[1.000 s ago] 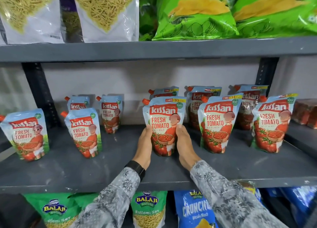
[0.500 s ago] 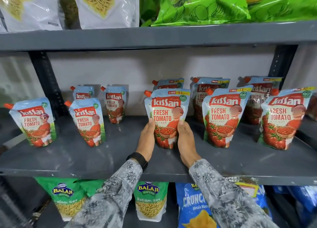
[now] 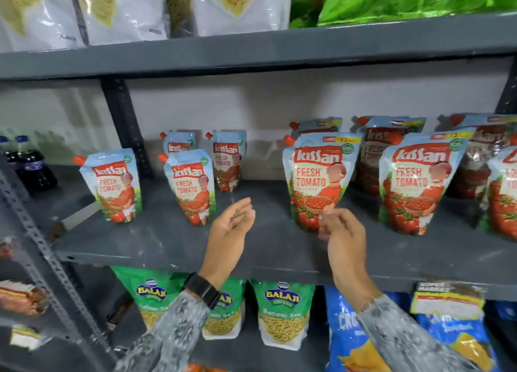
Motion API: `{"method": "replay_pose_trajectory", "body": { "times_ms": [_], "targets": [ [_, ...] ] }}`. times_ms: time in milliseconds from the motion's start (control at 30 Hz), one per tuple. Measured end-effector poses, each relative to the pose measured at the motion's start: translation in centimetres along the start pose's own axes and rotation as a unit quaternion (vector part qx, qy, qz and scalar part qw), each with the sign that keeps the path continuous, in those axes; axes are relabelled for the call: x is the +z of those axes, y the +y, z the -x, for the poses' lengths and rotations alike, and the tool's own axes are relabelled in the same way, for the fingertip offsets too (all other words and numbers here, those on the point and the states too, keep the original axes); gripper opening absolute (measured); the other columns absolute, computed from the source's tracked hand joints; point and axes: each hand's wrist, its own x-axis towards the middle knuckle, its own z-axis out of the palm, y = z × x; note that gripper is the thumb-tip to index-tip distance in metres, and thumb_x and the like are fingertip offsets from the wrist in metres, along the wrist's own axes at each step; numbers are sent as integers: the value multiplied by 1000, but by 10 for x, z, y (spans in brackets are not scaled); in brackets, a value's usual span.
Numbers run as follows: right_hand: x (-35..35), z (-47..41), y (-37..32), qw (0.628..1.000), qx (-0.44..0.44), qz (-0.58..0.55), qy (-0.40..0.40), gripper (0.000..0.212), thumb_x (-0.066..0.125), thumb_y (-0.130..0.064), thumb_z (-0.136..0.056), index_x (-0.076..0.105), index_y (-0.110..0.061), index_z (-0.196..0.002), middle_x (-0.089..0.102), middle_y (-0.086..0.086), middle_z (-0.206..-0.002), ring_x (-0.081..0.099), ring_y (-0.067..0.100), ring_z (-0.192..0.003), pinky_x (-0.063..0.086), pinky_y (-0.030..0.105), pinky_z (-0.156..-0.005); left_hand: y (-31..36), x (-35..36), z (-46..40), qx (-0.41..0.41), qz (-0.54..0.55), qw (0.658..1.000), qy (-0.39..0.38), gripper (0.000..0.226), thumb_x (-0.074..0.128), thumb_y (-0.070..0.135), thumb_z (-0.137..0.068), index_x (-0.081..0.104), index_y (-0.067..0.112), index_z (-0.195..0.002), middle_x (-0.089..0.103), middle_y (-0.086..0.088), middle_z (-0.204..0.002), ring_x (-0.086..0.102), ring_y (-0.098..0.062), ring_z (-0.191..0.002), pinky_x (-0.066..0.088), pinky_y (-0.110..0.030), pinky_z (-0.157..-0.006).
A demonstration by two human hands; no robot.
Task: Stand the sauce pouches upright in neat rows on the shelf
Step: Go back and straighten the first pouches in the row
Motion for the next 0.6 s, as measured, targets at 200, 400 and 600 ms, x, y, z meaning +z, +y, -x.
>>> {"method": "replay_pose_trajectory", "body": {
  "times_ms": [200,400,600],
  "targets": [
    [122,35,16,982,33,68,-171,28,66,-23,-103,74,-37,-80,72,-13,-74,65,9,-73,58,35,-69,-8,-114,-24,9,21,978,208,17,64,16,-101,74,15,-115,77,-7,-114,69,-20,-103,54,-31,-89],
    [225,24,38,990,48,10,-132,26,56,-32,-108,61,-19,-129,69,0,-130,67,8,-116,53,36,-108,-11,-159,-80,-93,67,990,84,55,41,47,-109,43,19,-156,51,-8,-158,49,-28,-143,35,-49,-120],
    [260,19,48,989,63,-28,-127,38,56,-48,-105,65,-19,-129,78,4,-124,75,22,-115,60,48,-103,-15,-143,-102,-121,128,984,-6,30,42,40,-110,64,32,-128,75,8,-123,73,-3,-102,57,-19,-70]
  ]
}}
